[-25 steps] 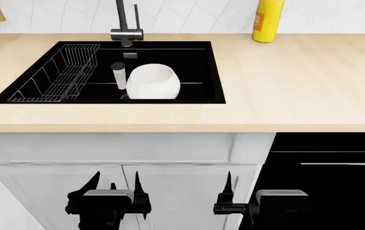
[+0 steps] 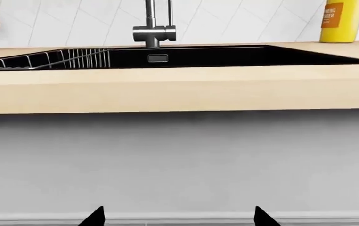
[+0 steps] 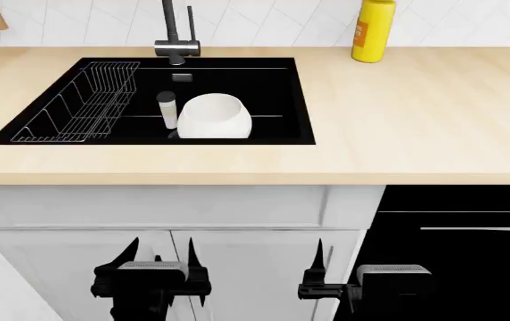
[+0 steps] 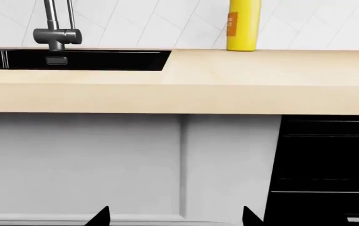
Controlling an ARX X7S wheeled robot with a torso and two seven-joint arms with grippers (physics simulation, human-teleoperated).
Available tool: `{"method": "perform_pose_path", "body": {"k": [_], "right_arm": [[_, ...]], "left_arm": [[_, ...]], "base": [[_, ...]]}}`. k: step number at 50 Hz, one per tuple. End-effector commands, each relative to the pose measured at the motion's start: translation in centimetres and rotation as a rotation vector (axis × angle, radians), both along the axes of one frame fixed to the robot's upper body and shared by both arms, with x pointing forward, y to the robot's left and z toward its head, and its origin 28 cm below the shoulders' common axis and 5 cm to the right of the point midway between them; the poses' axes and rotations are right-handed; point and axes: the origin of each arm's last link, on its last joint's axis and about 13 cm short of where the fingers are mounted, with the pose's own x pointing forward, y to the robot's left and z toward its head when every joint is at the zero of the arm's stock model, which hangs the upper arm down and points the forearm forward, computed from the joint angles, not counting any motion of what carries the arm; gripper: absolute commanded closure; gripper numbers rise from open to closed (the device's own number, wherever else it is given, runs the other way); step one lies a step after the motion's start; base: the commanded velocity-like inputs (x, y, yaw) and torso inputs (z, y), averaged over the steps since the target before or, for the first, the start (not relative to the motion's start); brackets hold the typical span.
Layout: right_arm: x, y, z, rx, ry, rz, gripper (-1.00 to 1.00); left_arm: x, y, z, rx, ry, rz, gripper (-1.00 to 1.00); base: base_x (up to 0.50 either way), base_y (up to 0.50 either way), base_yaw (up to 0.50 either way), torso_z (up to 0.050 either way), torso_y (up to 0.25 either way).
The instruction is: Pick the cup and bowl from the sink and place them on the counter for drying.
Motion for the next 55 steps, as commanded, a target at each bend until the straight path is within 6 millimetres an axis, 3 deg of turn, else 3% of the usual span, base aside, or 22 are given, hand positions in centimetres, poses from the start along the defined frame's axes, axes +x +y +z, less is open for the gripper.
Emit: {"method": "perform_pose_path", "body": {"k": [1, 8, 55], "right_arm": [[-0.02, 0.03, 0.02, -0.009, 0.0, 0.0, -1.0], [0.0, 0.02, 0.01, -0.014, 0.002, -0.003, -1.0], [0.28, 0.13, 0.14, -0.005, 0.0, -0.006, -1.0]], "left_arm": [[0.23, -0.16, 0.09, 0.009, 0.0, 0.006, -1.0], [0.09, 0.0, 0.22, 0.021, -0.017, 0.012, -1.0], [-0.23, 0.0, 0.38, 0.012, -0.023, 0.01, -1.0]], "base": [[0.0, 0.0, 0.0, 0.0, 0.0], [0.0, 0.0, 0.0, 0.003, 0.0], [0.0, 0.0, 0.0, 0.049, 0.0]]}}
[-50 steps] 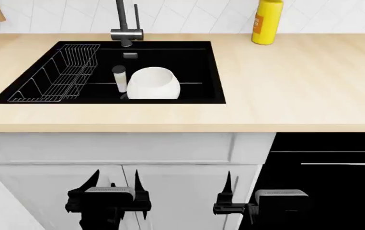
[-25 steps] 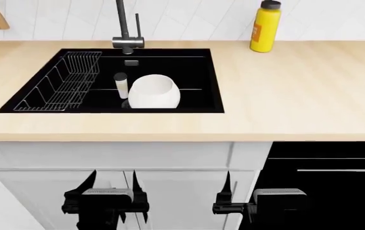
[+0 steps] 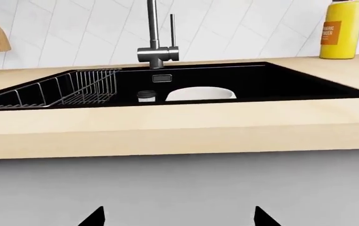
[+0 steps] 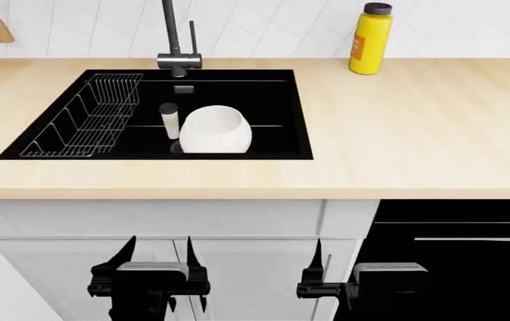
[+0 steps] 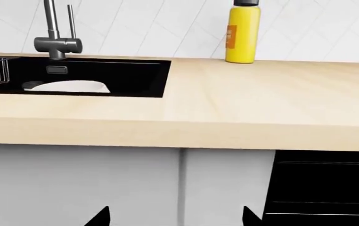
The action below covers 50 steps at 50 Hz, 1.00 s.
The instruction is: Pick the cup and bowl from the sink and place them on the counter for drying.
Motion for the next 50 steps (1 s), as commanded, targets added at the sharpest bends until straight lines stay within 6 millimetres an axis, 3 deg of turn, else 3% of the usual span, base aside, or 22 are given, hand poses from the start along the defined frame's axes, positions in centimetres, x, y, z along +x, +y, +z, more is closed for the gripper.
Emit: {"method": "perform_pose_path", "body": {"k": [1, 4, 7, 9, 13, 18, 26, 29, 32, 35, 40, 50], "right_arm": [[0.1, 0.0, 0.1, 0.014, -0.004, -0.002, -1.0], [0.2, -0.1, 0.7, 0.009, 0.002, -0.011, -1.0], [0.6, -0.9, 2.9, 0.021, -0.011, -0.021, -1.0], [1.1, -1.9, 5.5, 0.0, -0.006, 0.009, -1.0], [2.1, -3.6, 10.2, -0.013, -0.033, 0.036, -1.0], [3.3, -4.6, 14.4, 0.014, -0.055, 0.073, -1.0], [6.2, -6.1, 22.0, 0.059, -0.079, 0.108, -1.0], [7.1, -6.4, 23.6, 0.044, -0.082, 0.109, -1.0], [7.8, -6.9, 26.5, 0.039, -0.091, 0.126, -1.0], [7.9, -7.0, 26.9, 0.062, -0.074, 0.137, -1.0], [7.8, -6.9, 25.4, 0.059, -0.075, 0.115, -1.0], [6.8, -6.8, 23.0, 0.051, -0.059, 0.075, -1.0]], "left_arm": [[0.0, 0.0, 0.1, -0.016, -0.005, -0.002, -1.0], [-0.2, 0.3, 0.5, -0.018, -0.001, 0.012, -1.0], [0.4, 1.0, 2.9, -0.062, 0.003, 0.018, -1.0], [1.0, 1.9, 5.6, -0.054, -0.002, 0.011, -1.0], [1.4, 2.3, 8.0, -0.005, 0.021, -0.029, -1.0], [1.8, 2.7, 12.2, 0.044, 0.012, -0.079, -1.0], [4.5, 4.9, 19.5, 0.033, 0.019, -0.079, -1.0], [4.9, 5.2, 21.1, 0.035, 0.014, -0.087, -1.0], [5.8, 5.7, 22.3, 0.039, 0.035, -0.095, -1.0], [6.0, 5.8, 22.8, 0.072, 0.052, -0.101, -1.0], [5.9, 6.0, 23.7, 0.046, 0.065, -0.112, -1.0], [5.7, 5.7, 22.5, 0.037, 0.086, -0.127, -1.0]], "base": [[0.0, 0.0, 0.0, 0.004, 0.0], [0.0, 0.0, 0.0, 0.0, 0.0], [0.0, 0.0, 0.0, 0.0, 0.0], [0.0, 0.0, 0.0, 0.0, 0.0], [0.0, 0.0, 0.0, 0.0, 0.0], [0.0, 0.0, 0.0, 0.0, 0.0], [0.0, 0.0, 0.0, 0.0, 0.0], [0.0, 0.0, 0.0, 0.0, 0.0], [0.0, 0.0, 0.0, 0.0, 0.0], [0.0, 0.0, 0.0, 0.0, 0.0], [0.09, 0.17, 0.0, 0.0, 0.0], [0.31, 0.32, 0.0, 0.0, 0.0]]}}
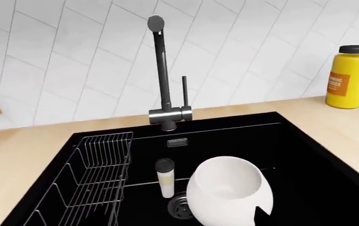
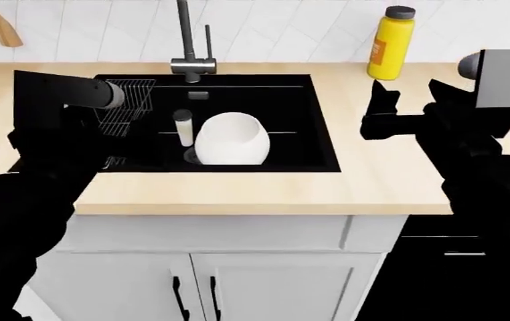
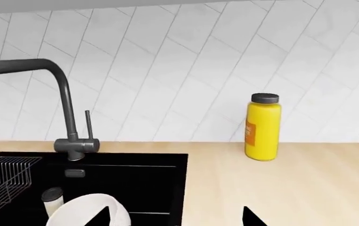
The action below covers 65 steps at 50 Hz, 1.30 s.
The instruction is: Pick the cup and bowl from the sink and place them on the counter for drying.
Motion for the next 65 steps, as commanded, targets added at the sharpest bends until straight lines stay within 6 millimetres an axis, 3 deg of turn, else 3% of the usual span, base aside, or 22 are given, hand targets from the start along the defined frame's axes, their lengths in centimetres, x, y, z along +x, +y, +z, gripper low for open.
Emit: {"method": "perform_pose_path", "body": {"k": [1, 29, 65], "right_arm": [[-0.9, -0.2, -0.4, -0.008, 0.007, -0.015, -1.0], [-0.8, 0.2, -0.9, -0.018, 0.002, 0.006, -1.0], [-0.1, 0.4, 0.6, -0.001, 0.02, 0.014, -1.0]], "left_arm": [[-0.2, 0.0, 0.4, 0.009, 0.032, -0.028, -1.0], [-0.6, 0.7, 0.1, 0.014, 0.039, 0.0, -1.0], [0.0, 1.0, 0.3, 0.026, 0.049, 0.007, -1.0]], "base": [[0.41, 0.09, 0.0, 0.0, 0.0], [0.47, -0.03, 0.0, 0.0, 0.0], [0.38, 0.0, 0.0, 0.0, 0.001]]}}
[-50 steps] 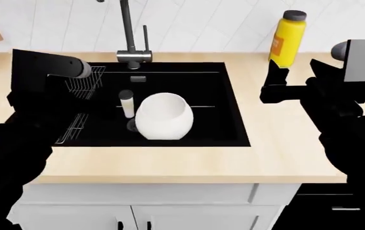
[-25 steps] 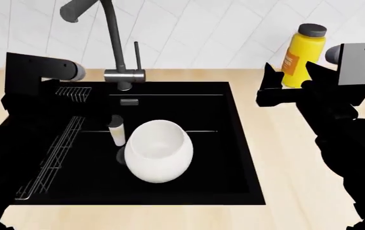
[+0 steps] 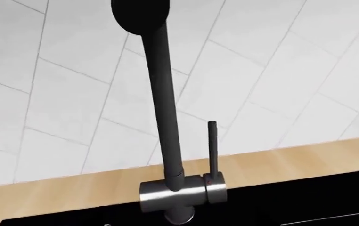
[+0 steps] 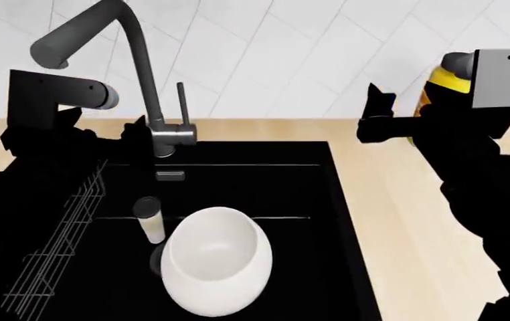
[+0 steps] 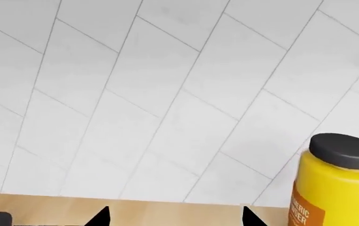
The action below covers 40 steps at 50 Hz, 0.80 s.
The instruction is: Pick the cup and bowl from the sink and place them on the counter for drying.
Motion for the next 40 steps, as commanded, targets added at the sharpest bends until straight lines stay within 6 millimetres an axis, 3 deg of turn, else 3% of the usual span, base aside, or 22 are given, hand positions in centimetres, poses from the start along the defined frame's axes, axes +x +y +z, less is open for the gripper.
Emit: {"method": "perform_pose_path", "body": {"k": [1, 12, 17, 21, 30, 33, 40], "right_arm": [[0.3, 0.2, 0.3, 0.01, -0.001, 0.005, -1.0], [1.7, 2.2, -0.6, -0.037, 0.186, 0.151, -1.0], [2.7, 4.9, -1.0, -0.1, 0.378, 0.3, -1.0], [3.2, 5.8, -0.8, -0.12, 0.526, 0.36, -1.0], [3.7, 9.1, -0.6, -0.162, 0.701, 0.509, -1.0], [3.7, 10.2, -2.8, -0.164, 0.764, 0.529, -1.0], [4.9, 11.8, -5.9, -0.099, 0.836, 0.5, -1.0]], "left_arm": [[0.1, 0.1, -0.1, 0.017, 0.004, -0.001, -1.0], [-0.3, -0.1, -0.9, 0.015, 0.048, -0.005, -1.0], [-0.5, 0.2, -1.0, 0.012, 0.053, 0.009, -1.0], [-1.0, 0.9, -1.2, 0.018, 0.055, 0.025, -1.0], [-1.1, 1.0, -0.9, 0.023, 0.036, 0.054, -1.0], [-1.4, 1.2, -0.9, 0.022, 0.015, 0.068, -1.0], [-1.1, 0.7, -1.8, 0.005, 0.031, 0.063, -1.0]], "base": [[0.1, 0.0, 0.0, 0.0, 0.0], [0.01, 0.0, 0.0, 0.0, 0.001], [0.0, 0.0, 0.0, 0.0, 0.0], [0.0, 0.0, 0.0, 0.0, 0.0], [0.0, 0.0, 0.0, 0.0, 0.0], [0.0, 0.0, 0.0, 0.0, 0.0], [0.0, 0.0, 0.0, 0.0, 0.0]]}}
